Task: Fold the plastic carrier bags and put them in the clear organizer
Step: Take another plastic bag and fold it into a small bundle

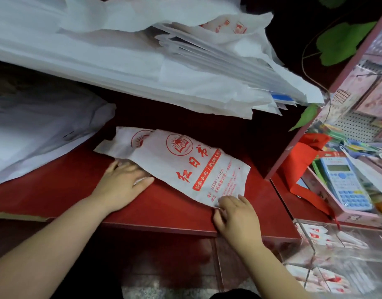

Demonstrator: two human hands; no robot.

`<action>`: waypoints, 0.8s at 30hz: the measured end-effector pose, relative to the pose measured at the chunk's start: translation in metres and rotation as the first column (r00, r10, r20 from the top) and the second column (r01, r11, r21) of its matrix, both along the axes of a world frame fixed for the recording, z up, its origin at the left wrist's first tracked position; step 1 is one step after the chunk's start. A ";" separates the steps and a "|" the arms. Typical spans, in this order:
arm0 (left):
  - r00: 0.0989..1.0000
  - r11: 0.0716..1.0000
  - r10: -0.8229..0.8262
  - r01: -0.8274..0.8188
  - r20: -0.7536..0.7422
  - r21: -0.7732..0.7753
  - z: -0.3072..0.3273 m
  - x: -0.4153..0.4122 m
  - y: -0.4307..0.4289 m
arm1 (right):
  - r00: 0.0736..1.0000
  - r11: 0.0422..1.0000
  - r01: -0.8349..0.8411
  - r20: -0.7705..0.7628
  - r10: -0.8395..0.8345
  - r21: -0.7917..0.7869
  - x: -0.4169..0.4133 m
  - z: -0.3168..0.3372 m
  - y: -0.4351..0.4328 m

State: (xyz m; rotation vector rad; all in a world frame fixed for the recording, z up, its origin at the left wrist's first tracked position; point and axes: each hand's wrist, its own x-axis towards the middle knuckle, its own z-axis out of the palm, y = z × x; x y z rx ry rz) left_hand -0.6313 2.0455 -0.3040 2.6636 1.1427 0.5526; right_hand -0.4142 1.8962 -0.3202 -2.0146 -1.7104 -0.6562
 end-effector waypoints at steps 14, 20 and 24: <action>0.987 0.964 -0.160 0.151 -0.024 -0.218 -0.008 0.001 -0.014 | 0.898 0.894 -0.373 -0.338 0.282 -0.246 -0.070 0.027 0.014; 0.979 0.974 -0.196 0.200 0.049 -0.104 -0.014 -0.001 -0.014 | 0.948 0.906 -0.194 -0.309 0.074 -0.377 0.003 0.018 -0.013; 0.942 0.941 -0.315 0.326 0.111 -0.093 -0.011 -0.011 -0.029 | 0.968 0.888 -0.171 -0.239 0.071 -0.428 0.007 0.013 -0.021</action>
